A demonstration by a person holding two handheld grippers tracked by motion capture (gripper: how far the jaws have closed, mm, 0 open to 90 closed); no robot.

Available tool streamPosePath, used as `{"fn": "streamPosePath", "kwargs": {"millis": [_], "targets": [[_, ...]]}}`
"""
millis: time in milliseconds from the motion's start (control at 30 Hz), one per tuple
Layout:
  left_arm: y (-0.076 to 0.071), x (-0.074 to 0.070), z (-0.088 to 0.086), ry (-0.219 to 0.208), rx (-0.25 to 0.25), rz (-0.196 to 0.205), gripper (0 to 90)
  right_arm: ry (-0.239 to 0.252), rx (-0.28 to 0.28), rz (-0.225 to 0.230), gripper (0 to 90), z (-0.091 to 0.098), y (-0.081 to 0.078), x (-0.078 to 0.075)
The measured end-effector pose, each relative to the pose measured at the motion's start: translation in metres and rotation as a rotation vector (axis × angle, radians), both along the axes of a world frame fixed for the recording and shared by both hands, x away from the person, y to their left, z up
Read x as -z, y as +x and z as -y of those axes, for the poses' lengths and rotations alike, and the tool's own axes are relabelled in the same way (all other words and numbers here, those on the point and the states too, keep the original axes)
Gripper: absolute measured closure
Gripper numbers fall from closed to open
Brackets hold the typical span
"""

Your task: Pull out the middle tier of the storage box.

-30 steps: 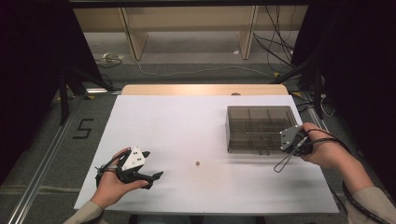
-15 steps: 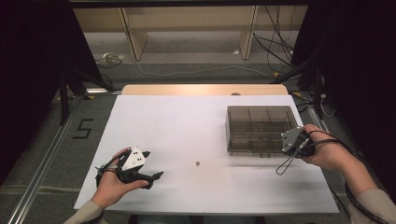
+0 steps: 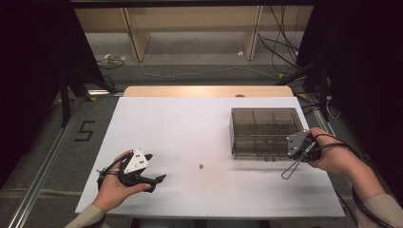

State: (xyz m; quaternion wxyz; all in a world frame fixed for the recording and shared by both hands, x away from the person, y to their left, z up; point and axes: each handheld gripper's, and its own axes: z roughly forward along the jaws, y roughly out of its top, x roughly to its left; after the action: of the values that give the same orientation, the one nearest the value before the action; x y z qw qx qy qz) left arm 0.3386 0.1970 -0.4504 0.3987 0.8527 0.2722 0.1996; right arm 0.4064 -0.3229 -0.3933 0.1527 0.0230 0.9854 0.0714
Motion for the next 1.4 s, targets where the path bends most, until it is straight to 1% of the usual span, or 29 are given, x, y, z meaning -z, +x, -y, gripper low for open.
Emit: {"fn": "streamPosePath", "kwargs": {"millis": [533, 667, 800, 1400], "targets": [[-0.0001, -0.0003, -0.0003, -0.001, 0.001, 0.001, 16.3, 0.001, 0.000, -0.009, 88.5, 0.0002, -0.0016, 0.0002], [-0.0001, -0.0002, -0.0003, -0.001, 0.001, 0.000, 16.3, -0.003, -0.002, -0.005, 88.5, 0.0001, -0.0025, 0.0000], [-0.0002, -0.0005, -0.0004, -0.001, 0.000, 0.002, 16.3, 0.005, -0.002, -0.010, 88.5, 0.0008, -0.0029, 0.0004], [-0.0003, -0.0007, -0.0006, 0.002, 0.000, 0.002, 16.3, 0.005, -0.003, -0.010, 88.6, 0.0011, -0.0063, 0.0004]]}}
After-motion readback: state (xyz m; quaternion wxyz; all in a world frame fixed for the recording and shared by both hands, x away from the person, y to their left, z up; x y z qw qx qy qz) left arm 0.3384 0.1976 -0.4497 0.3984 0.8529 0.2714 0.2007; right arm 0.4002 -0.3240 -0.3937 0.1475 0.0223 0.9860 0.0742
